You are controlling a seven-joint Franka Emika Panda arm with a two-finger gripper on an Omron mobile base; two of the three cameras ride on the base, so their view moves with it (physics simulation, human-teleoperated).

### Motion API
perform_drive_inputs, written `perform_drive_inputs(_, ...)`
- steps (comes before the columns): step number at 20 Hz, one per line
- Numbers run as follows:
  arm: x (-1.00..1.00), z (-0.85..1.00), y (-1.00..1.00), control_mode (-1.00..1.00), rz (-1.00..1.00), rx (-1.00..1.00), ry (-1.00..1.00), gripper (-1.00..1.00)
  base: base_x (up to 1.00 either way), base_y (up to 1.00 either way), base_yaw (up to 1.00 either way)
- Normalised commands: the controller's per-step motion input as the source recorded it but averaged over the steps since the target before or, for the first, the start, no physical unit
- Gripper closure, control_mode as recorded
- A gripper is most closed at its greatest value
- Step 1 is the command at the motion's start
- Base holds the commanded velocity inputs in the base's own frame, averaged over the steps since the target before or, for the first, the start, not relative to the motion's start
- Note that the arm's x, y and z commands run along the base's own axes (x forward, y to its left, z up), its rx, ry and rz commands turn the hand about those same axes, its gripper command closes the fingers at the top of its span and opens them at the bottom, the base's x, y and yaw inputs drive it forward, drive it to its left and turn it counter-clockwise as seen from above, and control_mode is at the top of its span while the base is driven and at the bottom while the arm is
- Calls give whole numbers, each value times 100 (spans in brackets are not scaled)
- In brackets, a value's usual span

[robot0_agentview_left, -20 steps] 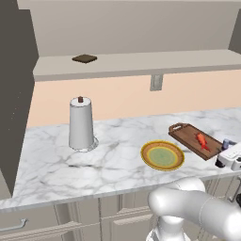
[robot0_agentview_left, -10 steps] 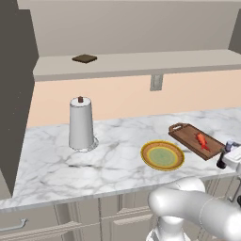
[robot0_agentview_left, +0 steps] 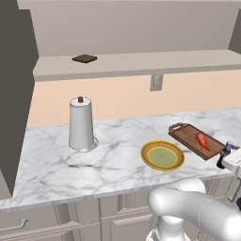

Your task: Pick the fish from the plate and place it on the cutting board. Then pick the condiment bottle from the cabinet and place it next to the cutting board.

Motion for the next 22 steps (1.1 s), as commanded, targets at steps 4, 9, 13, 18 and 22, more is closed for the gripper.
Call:
perform_drive_inputs(4, -29, 0, -15, -100, 0, 0, 0, -100, 0, 0, 0)
perform_drive_inputs(9, -52, 5, -31, -100, 0, 4, 0, -100, 0, 0, 0)
perform_drive_inputs(13, -65, 7, -34, -100, 0, 4, -4, -100, 0, 0, 0)
perform_drive_inputs(18, -66, 11, -40, -100, 0, 5, -6, -100, 0, 0, 0)
perform_drive_inputs(22, -60, 18, -37, -100, 0, 4, -5, -100, 0, 0, 0)
